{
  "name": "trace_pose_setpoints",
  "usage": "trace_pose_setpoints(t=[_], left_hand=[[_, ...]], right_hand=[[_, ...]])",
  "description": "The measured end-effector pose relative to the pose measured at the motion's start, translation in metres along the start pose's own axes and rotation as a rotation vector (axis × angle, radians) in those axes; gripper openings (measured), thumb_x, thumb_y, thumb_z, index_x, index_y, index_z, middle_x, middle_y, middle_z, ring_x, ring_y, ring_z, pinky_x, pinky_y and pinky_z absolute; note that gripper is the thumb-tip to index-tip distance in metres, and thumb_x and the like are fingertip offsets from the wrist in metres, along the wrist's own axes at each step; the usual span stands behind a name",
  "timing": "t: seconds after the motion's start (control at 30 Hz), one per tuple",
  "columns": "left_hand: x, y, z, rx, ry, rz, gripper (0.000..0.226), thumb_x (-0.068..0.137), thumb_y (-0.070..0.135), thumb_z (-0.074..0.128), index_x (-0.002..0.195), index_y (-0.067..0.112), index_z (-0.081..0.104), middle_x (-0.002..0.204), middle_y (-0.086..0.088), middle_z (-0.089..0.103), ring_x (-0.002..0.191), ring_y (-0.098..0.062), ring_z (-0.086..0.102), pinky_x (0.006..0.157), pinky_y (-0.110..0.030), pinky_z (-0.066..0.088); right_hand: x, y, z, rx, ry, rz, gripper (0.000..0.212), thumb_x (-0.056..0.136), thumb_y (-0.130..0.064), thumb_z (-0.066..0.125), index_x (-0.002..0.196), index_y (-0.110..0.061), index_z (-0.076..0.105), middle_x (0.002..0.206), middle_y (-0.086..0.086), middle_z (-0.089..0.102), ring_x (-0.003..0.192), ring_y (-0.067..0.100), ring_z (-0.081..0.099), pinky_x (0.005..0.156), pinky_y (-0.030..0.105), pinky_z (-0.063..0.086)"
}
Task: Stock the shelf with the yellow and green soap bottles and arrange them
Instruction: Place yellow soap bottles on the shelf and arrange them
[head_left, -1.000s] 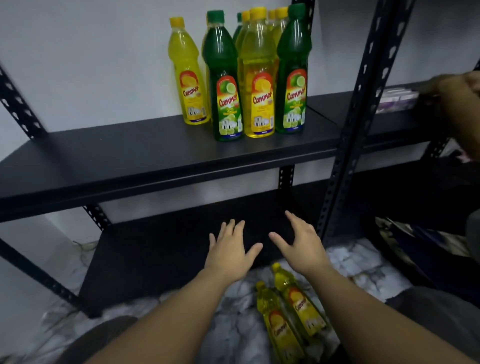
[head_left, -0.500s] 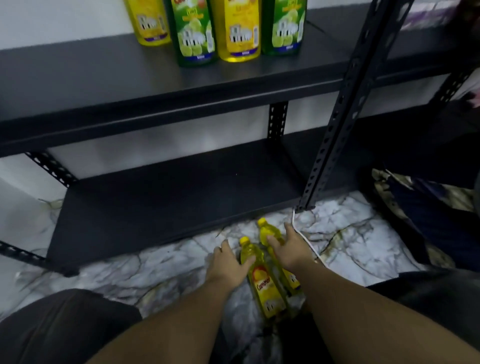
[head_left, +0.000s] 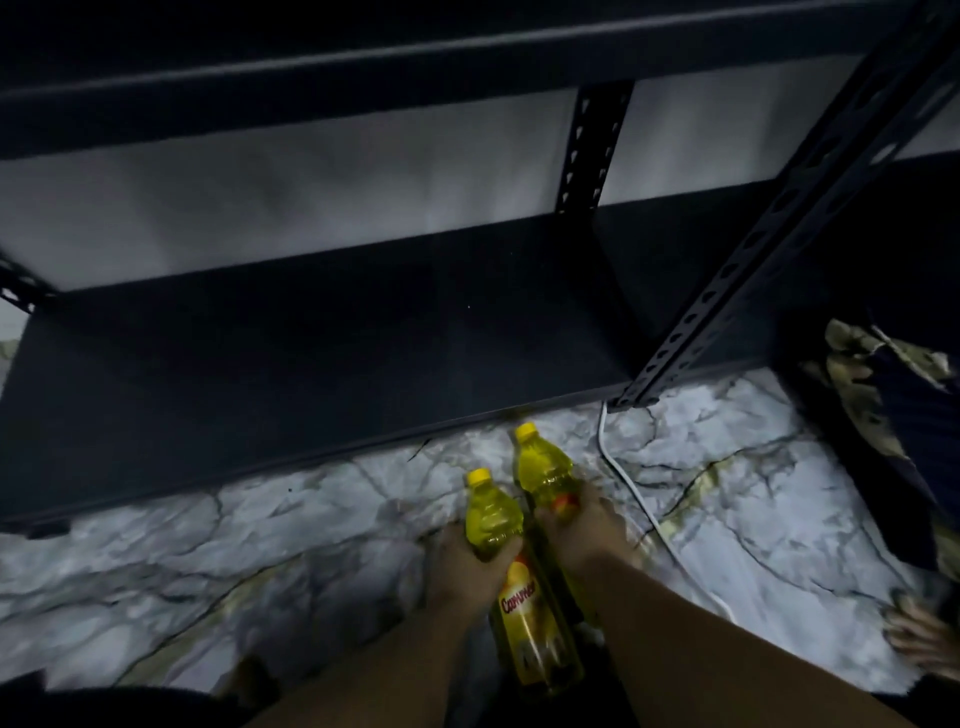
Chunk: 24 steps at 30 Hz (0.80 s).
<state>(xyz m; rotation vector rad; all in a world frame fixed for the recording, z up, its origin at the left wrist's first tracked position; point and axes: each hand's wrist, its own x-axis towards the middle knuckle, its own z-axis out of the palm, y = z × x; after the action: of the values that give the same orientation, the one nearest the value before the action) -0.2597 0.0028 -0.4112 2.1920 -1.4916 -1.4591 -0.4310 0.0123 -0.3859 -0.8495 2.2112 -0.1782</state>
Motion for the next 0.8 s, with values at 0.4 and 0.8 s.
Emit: trace_pose_setpoints(t=[0.4,0.8], left_hand=[[0.004,0.000,0.016,-0.146,-0.025,-0.117,0.045,0.058,0.030,0.098,0.095,0.022,0.073,0.087,0.004,0.075,0.070,-0.004,0.066,0.053,-0.016,0.044],[-0.020,-0.002,-0.025,-0.205,0.115,-0.026,0.066,0.043,0.044,0.090,0.103,0.030,0.065,0.087,0.011,0.072,0.076,-0.011,0.067,0.062,-0.025,0.050]], right_hand=[[0.007,0.006,-0.004,-0.081,-0.029,0.045,0.081,0.071,-0.056,0.078,0.138,-0.023,0.047,0.136,0.006,0.053,0.129,0.034,0.050,0.102,0.050,0.048],[-0.030,-0.002,0.002,-0.057,0.175,-0.088,0.070,0.083,-0.052,0.075,0.136,-0.019,0.042,0.141,0.003,0.048,0.128,0.029,0.048,0.096,0.046,0.046]])
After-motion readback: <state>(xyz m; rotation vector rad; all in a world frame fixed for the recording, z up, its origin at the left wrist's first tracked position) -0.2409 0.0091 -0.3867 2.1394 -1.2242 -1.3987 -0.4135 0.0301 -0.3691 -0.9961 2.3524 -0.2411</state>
